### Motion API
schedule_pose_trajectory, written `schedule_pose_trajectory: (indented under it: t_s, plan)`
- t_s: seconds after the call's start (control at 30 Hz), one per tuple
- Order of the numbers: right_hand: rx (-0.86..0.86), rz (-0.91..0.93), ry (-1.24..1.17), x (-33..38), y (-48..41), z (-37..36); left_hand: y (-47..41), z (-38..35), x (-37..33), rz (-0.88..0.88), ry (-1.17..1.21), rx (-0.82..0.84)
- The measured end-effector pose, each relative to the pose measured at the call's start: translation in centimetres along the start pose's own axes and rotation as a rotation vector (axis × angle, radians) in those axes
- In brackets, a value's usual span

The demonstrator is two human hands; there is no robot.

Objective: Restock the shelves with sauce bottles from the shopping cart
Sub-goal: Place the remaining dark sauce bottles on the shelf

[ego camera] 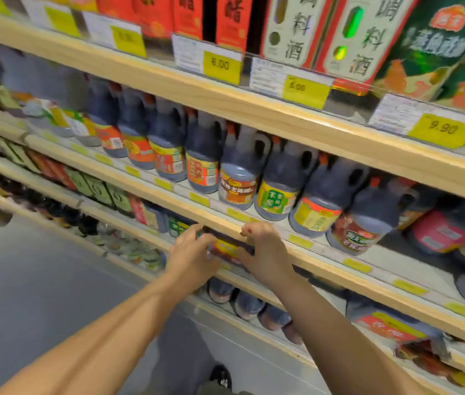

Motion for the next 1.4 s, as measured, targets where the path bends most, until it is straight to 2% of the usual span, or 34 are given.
schedule_pose_trajectory:
  t_s: [0.13, 0.3, 0.43, 0.6, 0.7, 0.93, 1.2, 1.4]
  plan:
    - [0.150, 0.112, 0.164, 7.7, -0.9, -5.6, 5.3, 5.4, 8.9, 0.290, 0.023, -0.096]
    - [0.374, 0.197, 0.336, 18.8, -0.6, -11.6, 12.6, 13.9, 16.7, 0.446, 0.044, -0.255]
    - [0.355, 0.407, 0.301, 29.1, 1.7, -14.6, 18.3, 20.4, 21.2, 0.472, 0.064, -0.392]
    - [0.448, 0.516, 0.307, 40.1, 5.2, -20.4, 24.8, 27.4, 26.4, 0.470, 0.064, -0.500]
    - [0.535, 0.538, 0.313, 45.4, 7.1, -24.1, 28.6, 30.5, 29.7, 0.494, 0.082, -0.519]
    - [0.554, 0.581, 0.260, 55.8, 8.3, -30.0, 34.5, 36.1, 38.0, 0.575, 0.064, -0.605]
    - [0.599, 0.598, 0.284, 65.2, 4.9, -38.4, 35.6, 40.8, 49.3, 0.661, 0.122, -0.659]
    - [0.646, 0.604, 0.274, 75.1, 0.9, -45.5, 37.3, 46.4, 58.9, 0.760, 0.155, -0.717]
Point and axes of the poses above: each hand's wrist, its own y-axis away from the middle knuckle, its own z-axis out of the back of the hand, x = y × z, the point moved 9 cm from there along -y, towards the middle knuckle, and after that the axes turned 13 degrees about -z, right-handed, at the moved point
